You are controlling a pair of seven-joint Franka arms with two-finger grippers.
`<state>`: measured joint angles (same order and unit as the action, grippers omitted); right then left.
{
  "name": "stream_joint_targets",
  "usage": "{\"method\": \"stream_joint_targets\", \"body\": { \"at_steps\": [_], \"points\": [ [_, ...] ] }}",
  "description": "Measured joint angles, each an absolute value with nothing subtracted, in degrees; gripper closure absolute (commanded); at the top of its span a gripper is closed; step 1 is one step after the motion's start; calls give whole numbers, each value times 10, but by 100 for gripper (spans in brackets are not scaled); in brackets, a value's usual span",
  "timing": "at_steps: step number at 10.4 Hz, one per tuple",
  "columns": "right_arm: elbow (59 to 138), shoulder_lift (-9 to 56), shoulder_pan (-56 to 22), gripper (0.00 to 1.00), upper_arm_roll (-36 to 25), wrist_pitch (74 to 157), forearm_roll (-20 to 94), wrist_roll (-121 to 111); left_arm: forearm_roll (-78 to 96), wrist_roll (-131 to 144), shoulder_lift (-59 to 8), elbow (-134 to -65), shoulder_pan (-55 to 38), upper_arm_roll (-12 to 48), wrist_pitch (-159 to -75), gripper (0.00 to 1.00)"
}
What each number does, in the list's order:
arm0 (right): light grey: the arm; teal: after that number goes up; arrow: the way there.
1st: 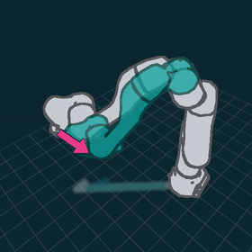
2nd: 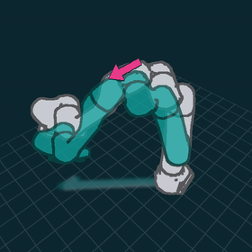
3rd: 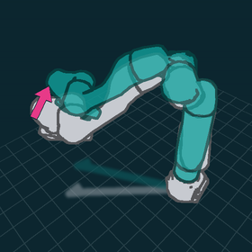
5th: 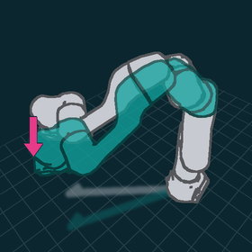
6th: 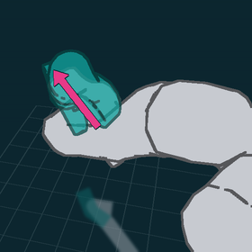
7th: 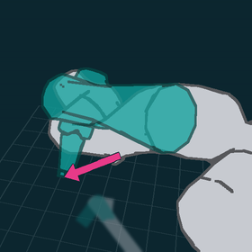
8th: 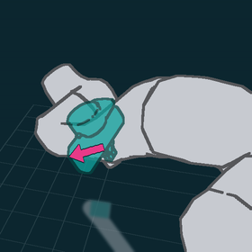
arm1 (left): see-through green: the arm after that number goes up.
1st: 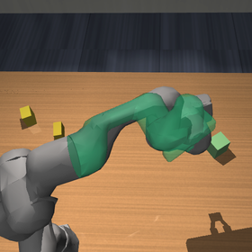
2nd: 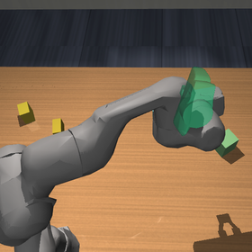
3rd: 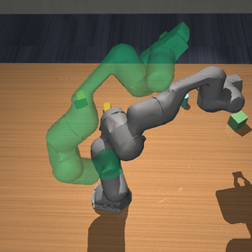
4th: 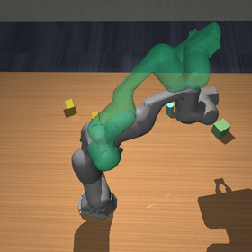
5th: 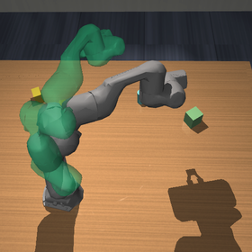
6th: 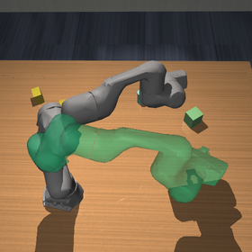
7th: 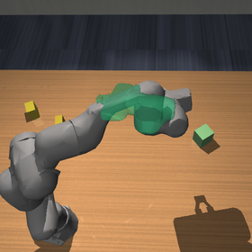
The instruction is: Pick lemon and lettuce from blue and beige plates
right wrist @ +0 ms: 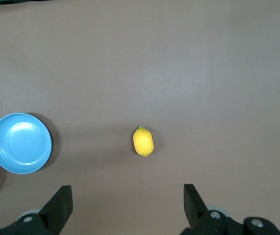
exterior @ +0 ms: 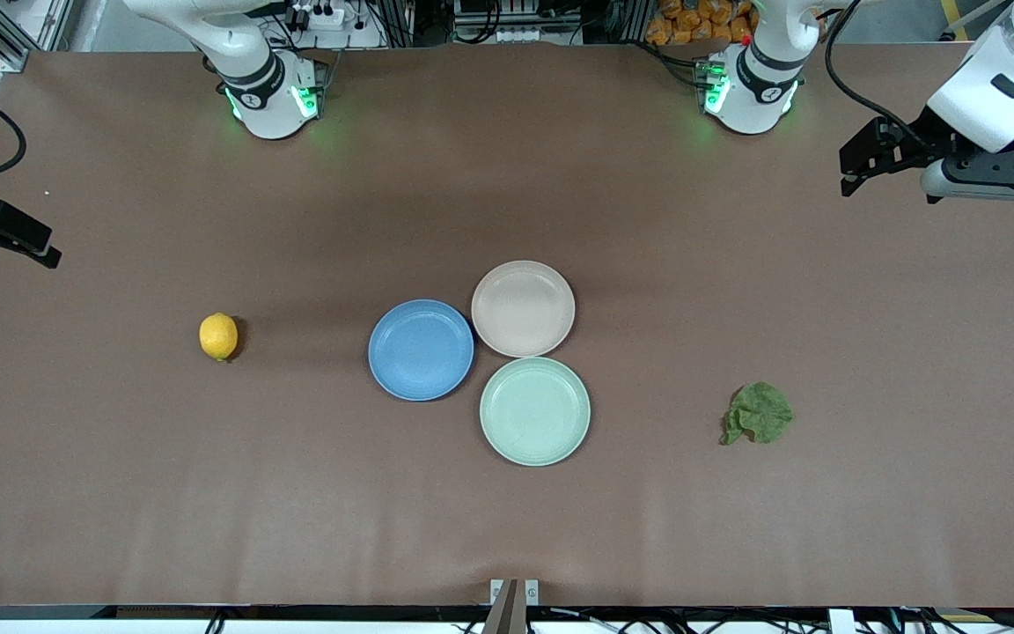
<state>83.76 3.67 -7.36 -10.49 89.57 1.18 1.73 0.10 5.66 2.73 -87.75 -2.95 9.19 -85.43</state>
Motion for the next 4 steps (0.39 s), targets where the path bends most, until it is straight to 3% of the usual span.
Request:
{"method": "stream_joint_targets", "body": {
  "at_steps": [4],
  "points": [
    [838,37,-74,0,-105,889,12,17,1,57,27,-877,-30,92,-854,0]
  ]
}}
